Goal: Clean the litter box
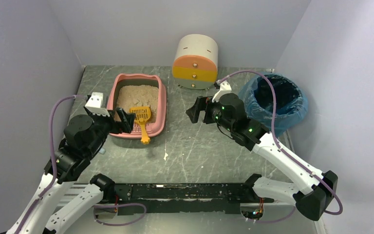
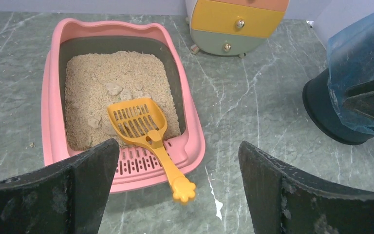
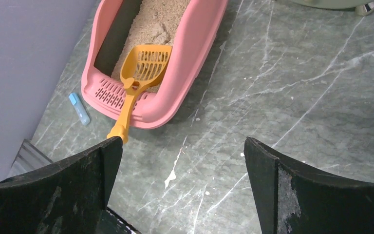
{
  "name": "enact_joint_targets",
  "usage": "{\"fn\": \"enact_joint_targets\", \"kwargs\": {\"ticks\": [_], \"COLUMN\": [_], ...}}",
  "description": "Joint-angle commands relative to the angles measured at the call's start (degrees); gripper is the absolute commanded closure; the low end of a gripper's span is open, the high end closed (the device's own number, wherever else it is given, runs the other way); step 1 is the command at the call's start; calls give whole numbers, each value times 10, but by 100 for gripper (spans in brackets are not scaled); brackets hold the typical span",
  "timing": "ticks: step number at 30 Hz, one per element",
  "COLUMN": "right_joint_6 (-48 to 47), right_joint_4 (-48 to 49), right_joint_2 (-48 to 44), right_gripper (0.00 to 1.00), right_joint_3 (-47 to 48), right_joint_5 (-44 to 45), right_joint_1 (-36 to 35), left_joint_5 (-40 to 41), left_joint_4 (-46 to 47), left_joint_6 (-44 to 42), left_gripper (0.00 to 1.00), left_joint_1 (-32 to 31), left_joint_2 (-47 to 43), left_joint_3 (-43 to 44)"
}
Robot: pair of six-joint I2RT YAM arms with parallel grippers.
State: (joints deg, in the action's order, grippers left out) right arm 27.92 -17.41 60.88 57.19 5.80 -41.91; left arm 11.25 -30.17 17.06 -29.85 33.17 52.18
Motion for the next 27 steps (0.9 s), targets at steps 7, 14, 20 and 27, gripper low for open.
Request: {"fn": "enact_joint_targets", "kwargs": {"ticks": [7, 14, 20, 27], "right_joint_6": [16, 54, 80, 76], "right_joint_4": [4, 43, 119, 110], "right_joint_2": [4, 32, 48, 175], "right_gripper": [0, 0, 4, 16], "right_joint_3": [10, 10, -17, 54], "right_joint_5": [-9, -33, -18, 64], "right_joint_1": [-2, -15, -72, -174], "left_joint_5": [23, 68, 120, 171], "left_joint_4": [11, -3, -8, -23], "left_joint_6": [-38, -58, -67, -64], "left_gripper": [3, 3, 5, 4], "left_joint_1": [-3, -3, -3, -3], "left_joint_2": [-17, -32, -64, -103], "left_joint_3": [10, 18, 9, 11]}}
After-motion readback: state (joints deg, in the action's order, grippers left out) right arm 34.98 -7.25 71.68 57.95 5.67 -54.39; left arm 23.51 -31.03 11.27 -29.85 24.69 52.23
